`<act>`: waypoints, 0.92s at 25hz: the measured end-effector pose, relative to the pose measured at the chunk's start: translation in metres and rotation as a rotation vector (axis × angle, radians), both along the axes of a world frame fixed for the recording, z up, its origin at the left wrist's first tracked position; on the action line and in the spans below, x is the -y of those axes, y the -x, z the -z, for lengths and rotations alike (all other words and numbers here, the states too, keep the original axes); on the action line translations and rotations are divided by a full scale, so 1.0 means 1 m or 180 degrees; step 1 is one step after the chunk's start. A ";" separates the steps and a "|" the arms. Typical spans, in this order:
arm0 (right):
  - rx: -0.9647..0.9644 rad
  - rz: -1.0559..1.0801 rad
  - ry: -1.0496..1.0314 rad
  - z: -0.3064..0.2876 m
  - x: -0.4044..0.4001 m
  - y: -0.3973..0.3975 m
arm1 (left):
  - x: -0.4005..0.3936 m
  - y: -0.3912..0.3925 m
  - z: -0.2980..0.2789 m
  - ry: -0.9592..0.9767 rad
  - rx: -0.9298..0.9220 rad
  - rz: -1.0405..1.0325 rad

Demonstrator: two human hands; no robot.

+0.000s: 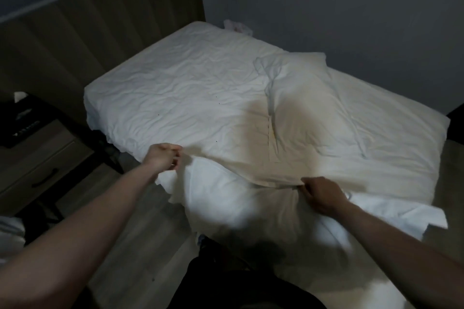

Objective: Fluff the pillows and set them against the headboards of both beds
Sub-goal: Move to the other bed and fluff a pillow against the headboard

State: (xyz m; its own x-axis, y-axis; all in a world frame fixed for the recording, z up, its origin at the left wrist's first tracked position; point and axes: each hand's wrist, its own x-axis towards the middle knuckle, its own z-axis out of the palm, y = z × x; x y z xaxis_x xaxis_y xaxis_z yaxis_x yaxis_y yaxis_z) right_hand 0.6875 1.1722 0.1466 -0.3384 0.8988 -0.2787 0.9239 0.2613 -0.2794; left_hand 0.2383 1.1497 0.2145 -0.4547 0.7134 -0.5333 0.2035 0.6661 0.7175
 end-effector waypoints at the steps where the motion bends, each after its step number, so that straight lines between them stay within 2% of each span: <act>1: -0.0016 -0.0033 0.0004 0.004 0.005 0.000 | 0.003 -0.014 0.008 0.0037 -0.0160 0.0256; 3: -0.0101 -0.0050 -0.0037 0.002 0.005 -0.005 | 0.009 -0.042 0.021 0.0296 -0.0278 0.1061; 5: -0.0216 -0.0101 -0.0014 -0.011 0.001 -0.006 | 0.016 -0.072 0.034 0.0607 -0.0118 0.1529; 8: -0.0824 -0.0119 -0.0032 -0.034 0.003 0.008 | 0.020 -0.103 0.052 0.0624 0.0094 0.1543; 12: -0.1336 -0.0184 -0.0320 -0.065 0.002 0.028 | 0.006 -0.114 0.037 -0.0101 0.0129 0.1262; 14: -0.1323 0.0082 -0.0601 -0.077 -0.006 0.031 | -0.003 -0.120 0.015 -0.0388 0.0142 0.1387; 17: -0.1395 0.0864 -0.0947 -0.092 -0.016 0.039 | -0.005 -0.135 -0.006 -0.0706 0.0118 0.1723; 23: -0.1932 0.1652 -0.0949 -0.106 -0.025 0.058 | 0.021 -0.167 -0.023 -0.0740 0.0063 0.2257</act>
